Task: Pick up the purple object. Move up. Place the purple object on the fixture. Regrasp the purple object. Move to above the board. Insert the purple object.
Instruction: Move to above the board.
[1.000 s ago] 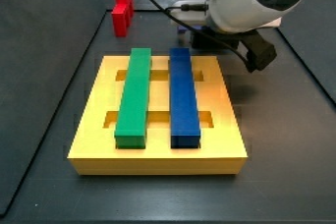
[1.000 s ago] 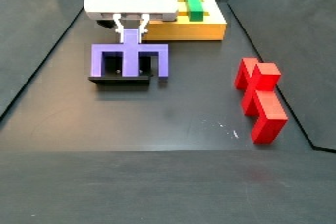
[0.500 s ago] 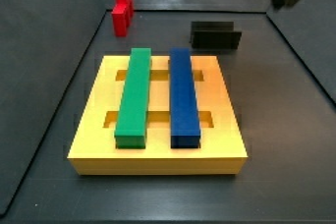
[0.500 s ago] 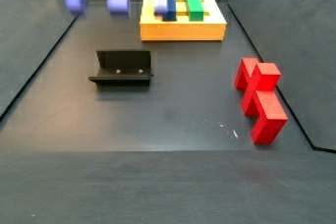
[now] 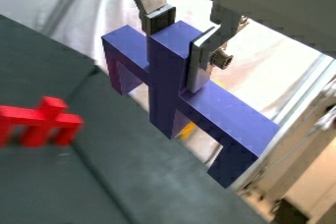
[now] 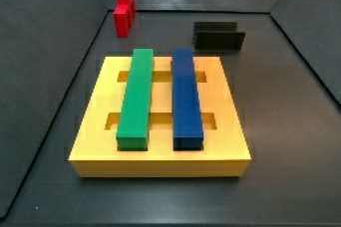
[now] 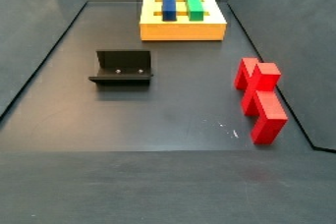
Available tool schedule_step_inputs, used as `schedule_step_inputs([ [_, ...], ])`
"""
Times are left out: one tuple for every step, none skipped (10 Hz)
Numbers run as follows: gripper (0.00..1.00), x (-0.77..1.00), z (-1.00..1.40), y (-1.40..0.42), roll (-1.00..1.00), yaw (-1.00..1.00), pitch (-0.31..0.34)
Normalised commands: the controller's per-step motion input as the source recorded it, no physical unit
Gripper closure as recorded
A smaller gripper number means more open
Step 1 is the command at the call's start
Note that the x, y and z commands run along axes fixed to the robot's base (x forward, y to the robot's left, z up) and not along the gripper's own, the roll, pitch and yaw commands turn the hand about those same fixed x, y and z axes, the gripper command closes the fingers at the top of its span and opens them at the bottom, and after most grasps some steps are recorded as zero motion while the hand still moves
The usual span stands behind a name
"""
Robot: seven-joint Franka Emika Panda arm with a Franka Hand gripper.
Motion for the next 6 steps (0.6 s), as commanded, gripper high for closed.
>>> schedule_step_inputs([
  [1.0, -0.85, 0.29, -1.4, -1.0, -0.05, 0.071],
  [1.0, -0.91, 0.3, -1.4, -1.0, -0.04, 0.066],
  [1.0, -0.93, 0.27, -1.4, -1.0, -0.04, 0.069],
  [1.0, -0.91, 0.29, -1.4, -1.0, -0.04, 0.071],
  [1.0, -0.95, 0.3, -1.4, -1.0, -0.03, 0.069],
  [1.0, -0.45, 0.12, -0.61, -1.0, -0.02, 0.069],
])
